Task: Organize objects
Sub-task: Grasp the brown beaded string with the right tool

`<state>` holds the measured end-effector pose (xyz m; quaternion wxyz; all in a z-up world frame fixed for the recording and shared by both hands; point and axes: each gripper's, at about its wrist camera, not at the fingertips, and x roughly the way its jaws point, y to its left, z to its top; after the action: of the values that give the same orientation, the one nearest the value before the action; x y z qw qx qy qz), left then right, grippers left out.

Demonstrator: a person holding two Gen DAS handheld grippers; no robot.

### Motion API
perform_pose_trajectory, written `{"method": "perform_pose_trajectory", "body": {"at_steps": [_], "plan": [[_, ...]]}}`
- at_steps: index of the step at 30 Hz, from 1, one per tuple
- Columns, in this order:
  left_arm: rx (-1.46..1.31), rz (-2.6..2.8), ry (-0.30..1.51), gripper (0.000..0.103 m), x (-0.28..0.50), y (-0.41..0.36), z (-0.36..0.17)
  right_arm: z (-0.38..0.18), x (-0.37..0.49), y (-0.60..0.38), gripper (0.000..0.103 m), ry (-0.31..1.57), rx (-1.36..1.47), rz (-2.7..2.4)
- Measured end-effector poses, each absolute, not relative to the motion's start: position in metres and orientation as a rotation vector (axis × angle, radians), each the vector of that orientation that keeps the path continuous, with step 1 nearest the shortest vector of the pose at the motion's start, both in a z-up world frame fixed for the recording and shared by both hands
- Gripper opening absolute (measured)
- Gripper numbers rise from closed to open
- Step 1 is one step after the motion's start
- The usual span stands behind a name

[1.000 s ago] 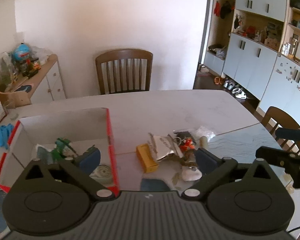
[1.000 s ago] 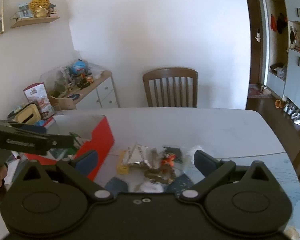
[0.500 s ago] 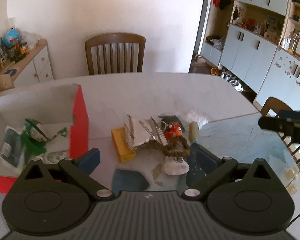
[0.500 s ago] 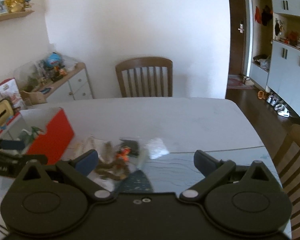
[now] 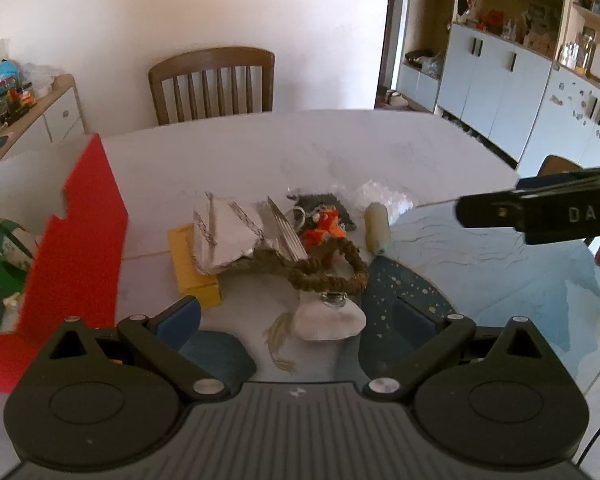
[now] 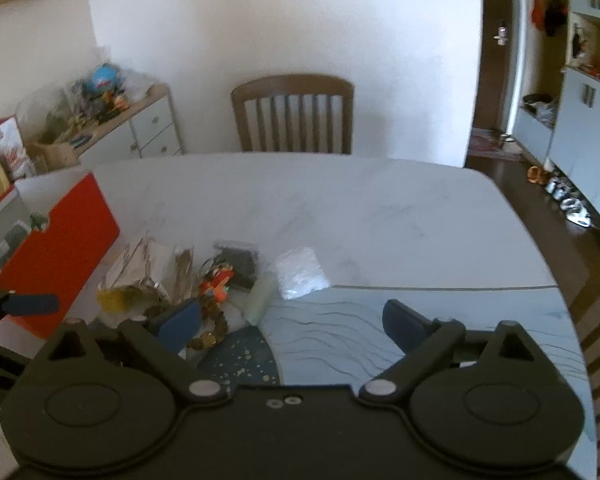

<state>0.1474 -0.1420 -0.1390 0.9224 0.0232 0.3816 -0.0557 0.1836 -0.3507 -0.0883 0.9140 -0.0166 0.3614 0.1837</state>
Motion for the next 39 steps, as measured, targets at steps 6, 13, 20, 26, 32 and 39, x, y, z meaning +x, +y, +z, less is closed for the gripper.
{"method": "perform_pose_trajectory", "body": {"at_steps": [6, 13, 20, 26, 32, 39], "plan": [[0.051, -0.098, 0.807, 0.103, 0.158, -0.151, -0.156, -0.103, 0.199, -0.332, 0.087, 0.780, -0.071, 0.442], [0.043, -0.090, 0.845, 0.102, 0.167, -0.155, -0.171, -0.118, 0.212, -0.305, 0.076, 0.802, -0.120, 0.533], [0.029, -0.089, 0.848, 0.095, 0.174, -0.158, -0.174, -0.129, 0.225, -0.286, 0.048, 0.823, -0.155, 0.591], [0.019, -0.100, 0.867, 0.077, 0.179, -0.159, -0.178, -0.137, 0.234, -0.280, 0.036, 0.848, -0.159, 0.614], [0.009, -0.109, 0.886, 0.062, 0.183, -0.159, -0.183, -0.141, 0.237, -0.274, 0.032, 0.858, -0.164, 0.625], [-0.004, -0.112, 0.890, 0.051, 0.184, -0.159, -0.184, -0.144, 0.236, -0.268, 0.013, 0.871, -0.170, 0.616]]}}
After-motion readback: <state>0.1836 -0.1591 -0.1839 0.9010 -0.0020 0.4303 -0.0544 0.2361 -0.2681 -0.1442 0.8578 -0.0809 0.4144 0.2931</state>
